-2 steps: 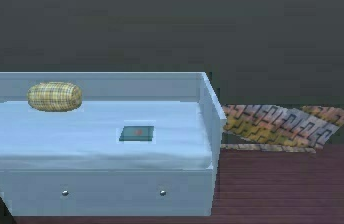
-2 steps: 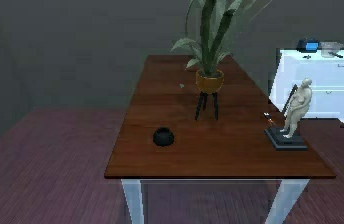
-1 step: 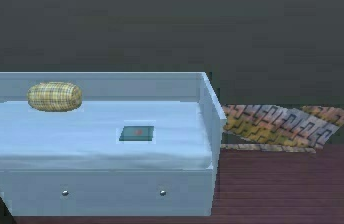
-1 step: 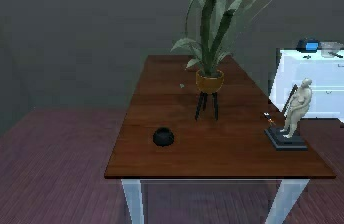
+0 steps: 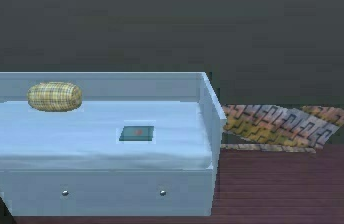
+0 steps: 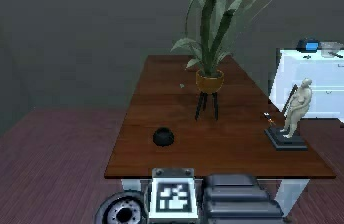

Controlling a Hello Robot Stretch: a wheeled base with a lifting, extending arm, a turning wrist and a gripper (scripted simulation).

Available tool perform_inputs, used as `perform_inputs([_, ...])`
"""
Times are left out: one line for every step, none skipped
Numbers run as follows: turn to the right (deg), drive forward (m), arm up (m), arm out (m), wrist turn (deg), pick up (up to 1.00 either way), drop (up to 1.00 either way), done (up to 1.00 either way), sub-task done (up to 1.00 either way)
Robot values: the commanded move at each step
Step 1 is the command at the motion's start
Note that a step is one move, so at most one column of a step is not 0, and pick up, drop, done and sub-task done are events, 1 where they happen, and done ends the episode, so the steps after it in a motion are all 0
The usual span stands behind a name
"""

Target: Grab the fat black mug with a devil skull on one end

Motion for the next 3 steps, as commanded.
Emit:
perform_inputs([0.0,0.00,0.00,0.44,0.0,0.00,0.00,0.00,0.00])
perform_inputs([0.0,0.00,0.00,0.00,45.0,0.00,0.00,0.00,0.00])
perform_inputs([0.0,0.00,0.00,0.00,45.0,0.00,0.00,0.00,0.00])
